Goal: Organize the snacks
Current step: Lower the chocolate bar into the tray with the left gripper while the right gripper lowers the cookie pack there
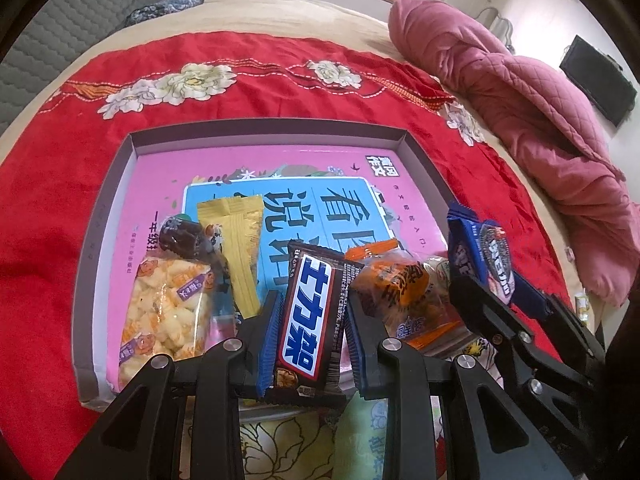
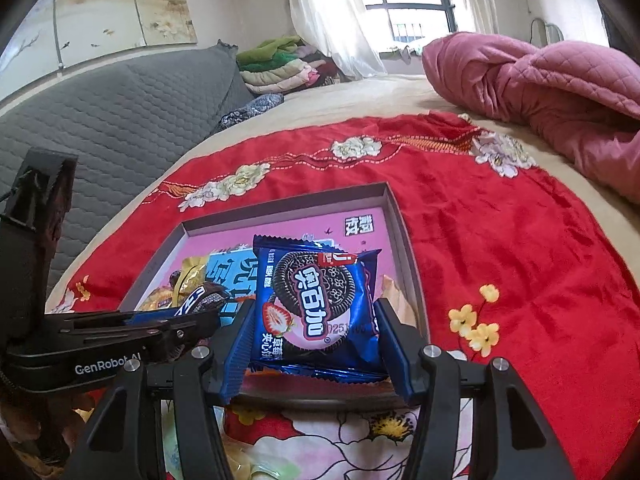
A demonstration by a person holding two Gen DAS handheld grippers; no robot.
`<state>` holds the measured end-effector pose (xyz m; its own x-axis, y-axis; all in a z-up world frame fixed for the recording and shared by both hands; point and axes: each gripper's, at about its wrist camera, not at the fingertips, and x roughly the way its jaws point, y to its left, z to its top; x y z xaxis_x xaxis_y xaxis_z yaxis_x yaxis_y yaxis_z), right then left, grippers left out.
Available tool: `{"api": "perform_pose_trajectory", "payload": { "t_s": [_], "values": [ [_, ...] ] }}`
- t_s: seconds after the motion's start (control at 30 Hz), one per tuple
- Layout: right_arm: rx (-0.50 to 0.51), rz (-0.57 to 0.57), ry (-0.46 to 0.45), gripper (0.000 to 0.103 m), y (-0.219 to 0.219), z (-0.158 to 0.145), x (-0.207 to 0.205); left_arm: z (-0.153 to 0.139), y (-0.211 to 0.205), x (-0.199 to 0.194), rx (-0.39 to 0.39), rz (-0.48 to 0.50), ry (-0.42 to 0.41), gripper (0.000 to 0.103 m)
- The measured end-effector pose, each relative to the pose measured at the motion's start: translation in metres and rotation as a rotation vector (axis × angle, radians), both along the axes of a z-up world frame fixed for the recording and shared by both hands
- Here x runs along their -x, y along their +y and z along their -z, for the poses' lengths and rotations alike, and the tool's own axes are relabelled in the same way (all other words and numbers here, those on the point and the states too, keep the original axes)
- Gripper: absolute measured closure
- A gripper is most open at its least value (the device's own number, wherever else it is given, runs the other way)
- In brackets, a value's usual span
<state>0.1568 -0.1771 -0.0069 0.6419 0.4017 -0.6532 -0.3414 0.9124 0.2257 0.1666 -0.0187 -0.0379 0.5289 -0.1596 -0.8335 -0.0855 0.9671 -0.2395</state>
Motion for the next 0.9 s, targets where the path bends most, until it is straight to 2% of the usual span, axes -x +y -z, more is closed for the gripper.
{"api": "perform_pose_trajectory", "payload": {
  "t_s": [0.47,0.9],
  "values": [
    [0.042,0.0,0.015,0.045,0.0079,0.0105,-0.0053,0.0003,0.001,-0.0011,0.005,-0.001,0.004,0.072],
    [0.016,0.024,0.013,0.04,0.0027,0.008,-0.0046,0.0005,0.0019,-0.0015,0.006,-0.002,0.005,0.072]
  ]
}}
